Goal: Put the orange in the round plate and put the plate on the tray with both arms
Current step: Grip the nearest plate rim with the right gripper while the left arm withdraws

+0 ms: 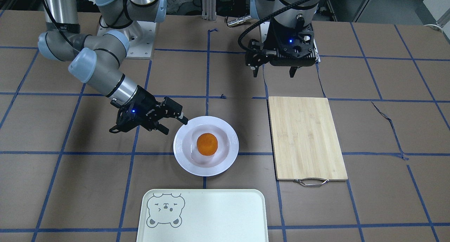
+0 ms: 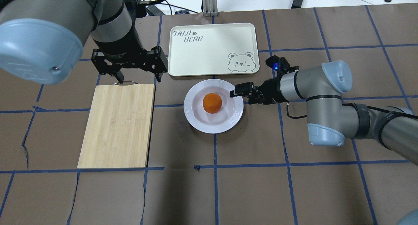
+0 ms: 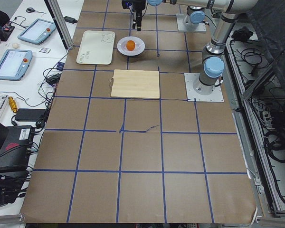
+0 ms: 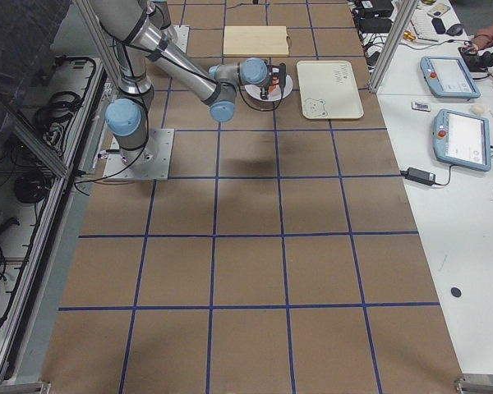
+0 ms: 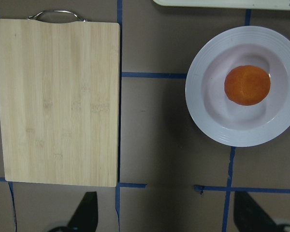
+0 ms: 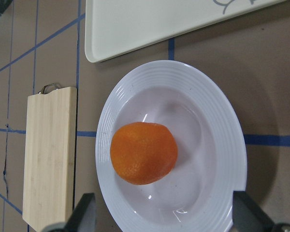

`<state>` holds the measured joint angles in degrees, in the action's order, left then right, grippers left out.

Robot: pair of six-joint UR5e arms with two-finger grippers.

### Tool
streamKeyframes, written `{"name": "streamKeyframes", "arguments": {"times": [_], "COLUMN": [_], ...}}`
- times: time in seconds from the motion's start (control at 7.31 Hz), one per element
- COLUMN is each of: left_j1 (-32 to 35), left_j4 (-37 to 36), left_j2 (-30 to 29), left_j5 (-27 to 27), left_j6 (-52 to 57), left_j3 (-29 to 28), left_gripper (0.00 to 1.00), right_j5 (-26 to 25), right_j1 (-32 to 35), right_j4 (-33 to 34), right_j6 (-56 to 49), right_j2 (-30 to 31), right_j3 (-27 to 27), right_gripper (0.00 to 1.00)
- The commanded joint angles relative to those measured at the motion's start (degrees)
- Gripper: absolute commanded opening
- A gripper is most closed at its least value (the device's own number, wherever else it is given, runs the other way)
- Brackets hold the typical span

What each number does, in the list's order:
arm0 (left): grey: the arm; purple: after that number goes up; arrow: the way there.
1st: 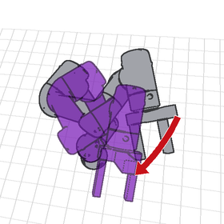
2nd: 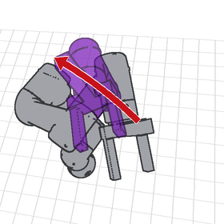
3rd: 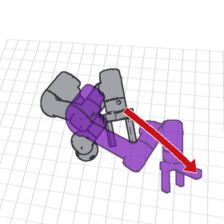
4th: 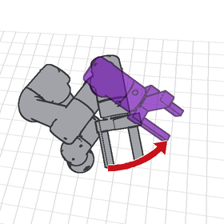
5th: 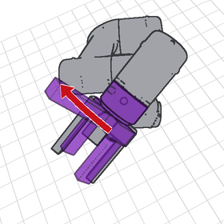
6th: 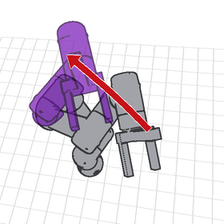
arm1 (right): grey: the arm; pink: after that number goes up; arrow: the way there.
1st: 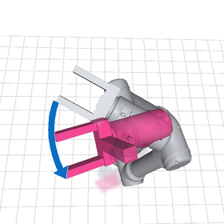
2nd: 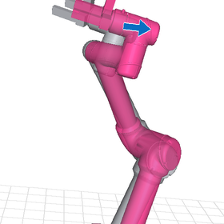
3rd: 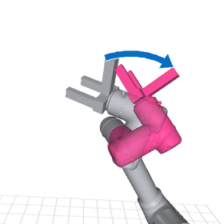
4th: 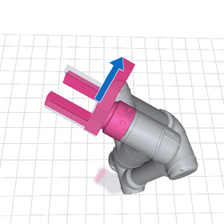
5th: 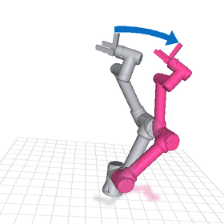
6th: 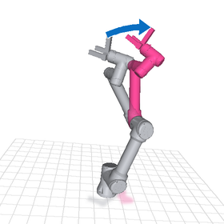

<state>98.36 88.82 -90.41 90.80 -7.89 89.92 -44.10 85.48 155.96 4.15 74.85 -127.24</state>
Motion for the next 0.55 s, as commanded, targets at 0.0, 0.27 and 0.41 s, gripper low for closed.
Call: {"name": "streamKeyframes", "arguments": {"times": [0.0,0.27,0.41], "left_j1": [-4.1,-4.2,-4.2], "left_j4": [-3.1,-3.2,-3.1], "left_j2": [0.4,0.9,1.2], "left_j5": [-3.6,-3.3,-3.2], "left_j6": [3.8,3.8,3.8], "left_j3": [0.3,0.8,0.8], "left_gripper": [1.00,1.00,1.00], "right_j5": [3.2,3.1,3.1], "right_j1": [-0.6,-0.6,-1.2], "right_j4": [7.8,8.0,8.3], "right_j6": [-0.3,-1.3,-1.6], "right_j2": [-5.8,-6.6,-8.0], "right_j3": [-1.2,-1.0,-1.0], "right_gripper": [0.98,0.98,0.98]}}
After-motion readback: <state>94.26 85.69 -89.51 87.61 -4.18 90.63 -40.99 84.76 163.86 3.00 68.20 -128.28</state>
